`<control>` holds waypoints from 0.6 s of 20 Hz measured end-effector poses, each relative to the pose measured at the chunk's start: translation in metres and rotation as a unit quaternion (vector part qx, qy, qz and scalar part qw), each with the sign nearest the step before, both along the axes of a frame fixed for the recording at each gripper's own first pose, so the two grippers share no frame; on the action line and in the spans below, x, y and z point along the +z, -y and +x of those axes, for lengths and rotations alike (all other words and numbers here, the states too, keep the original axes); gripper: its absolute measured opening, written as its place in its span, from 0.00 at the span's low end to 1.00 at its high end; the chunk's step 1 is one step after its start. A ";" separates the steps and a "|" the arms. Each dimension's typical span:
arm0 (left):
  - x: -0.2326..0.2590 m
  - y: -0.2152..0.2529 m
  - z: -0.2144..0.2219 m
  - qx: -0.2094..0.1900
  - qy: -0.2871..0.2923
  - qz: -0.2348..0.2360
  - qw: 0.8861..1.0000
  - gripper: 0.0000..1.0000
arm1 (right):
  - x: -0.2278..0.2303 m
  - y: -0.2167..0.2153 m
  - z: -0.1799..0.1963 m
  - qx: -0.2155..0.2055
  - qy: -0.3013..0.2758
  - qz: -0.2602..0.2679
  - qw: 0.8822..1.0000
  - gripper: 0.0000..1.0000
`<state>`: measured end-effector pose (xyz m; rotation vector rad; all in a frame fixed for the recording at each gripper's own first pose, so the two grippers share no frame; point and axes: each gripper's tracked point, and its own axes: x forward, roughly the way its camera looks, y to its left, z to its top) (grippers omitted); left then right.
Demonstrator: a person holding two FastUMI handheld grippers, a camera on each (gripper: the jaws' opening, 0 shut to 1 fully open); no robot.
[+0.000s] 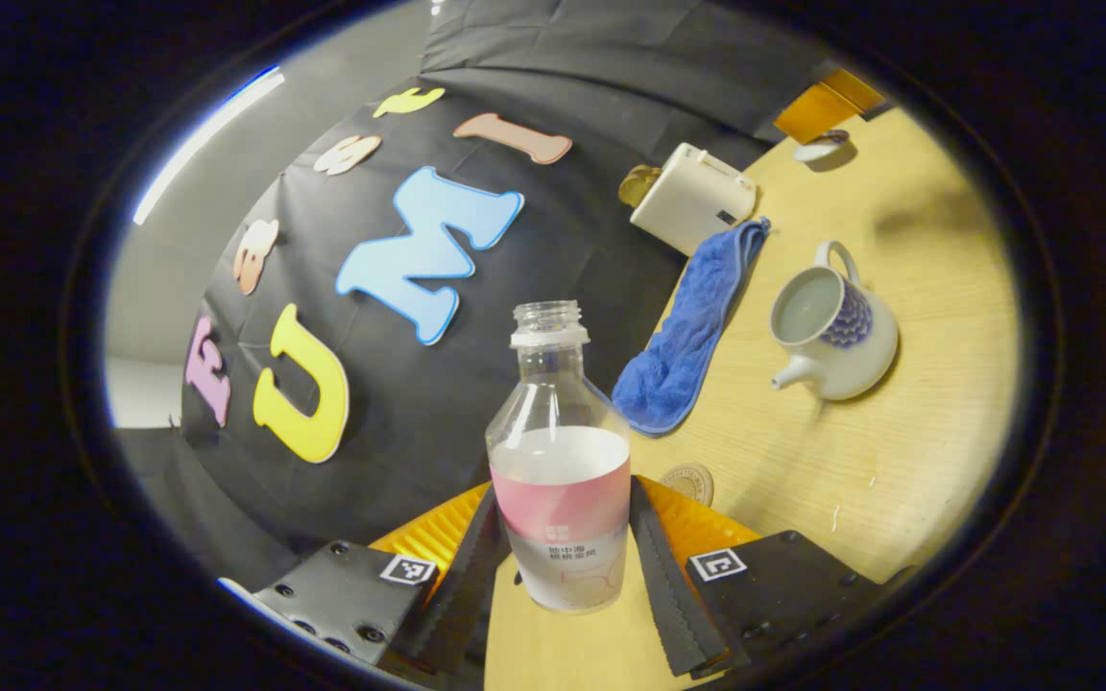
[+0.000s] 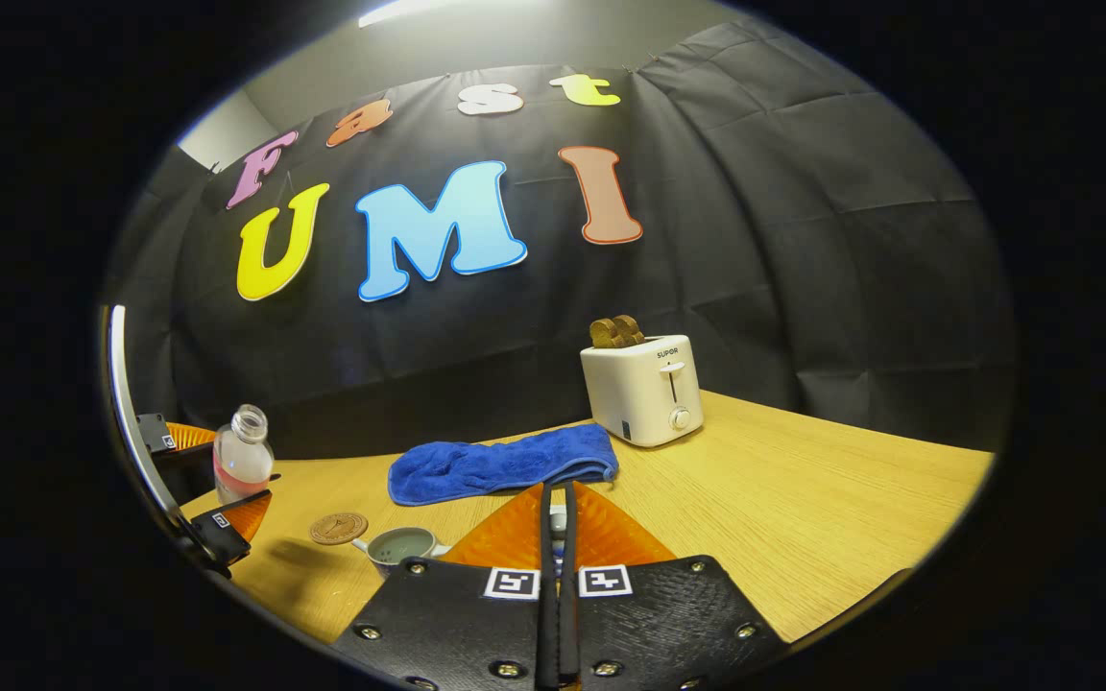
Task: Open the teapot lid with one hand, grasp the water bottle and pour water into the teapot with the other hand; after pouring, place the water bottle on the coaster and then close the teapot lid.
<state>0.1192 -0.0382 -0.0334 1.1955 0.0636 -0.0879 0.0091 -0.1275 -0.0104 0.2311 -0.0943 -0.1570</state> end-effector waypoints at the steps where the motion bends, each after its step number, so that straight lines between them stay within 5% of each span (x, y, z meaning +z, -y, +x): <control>1: 0.000 0.003 0.001 -0.005 0.000 0.017 1.000 0.88 | 0.000 0.000 -0.001 0.000 0.002 -0.001 1.000 0.00; 12: -0.006 0.030 0.017 -0.045 -0.011 0.179 0.983 0.88 | -0.012 0.011 -0.009 -0.005 -0.004 0.007 1.000 0.00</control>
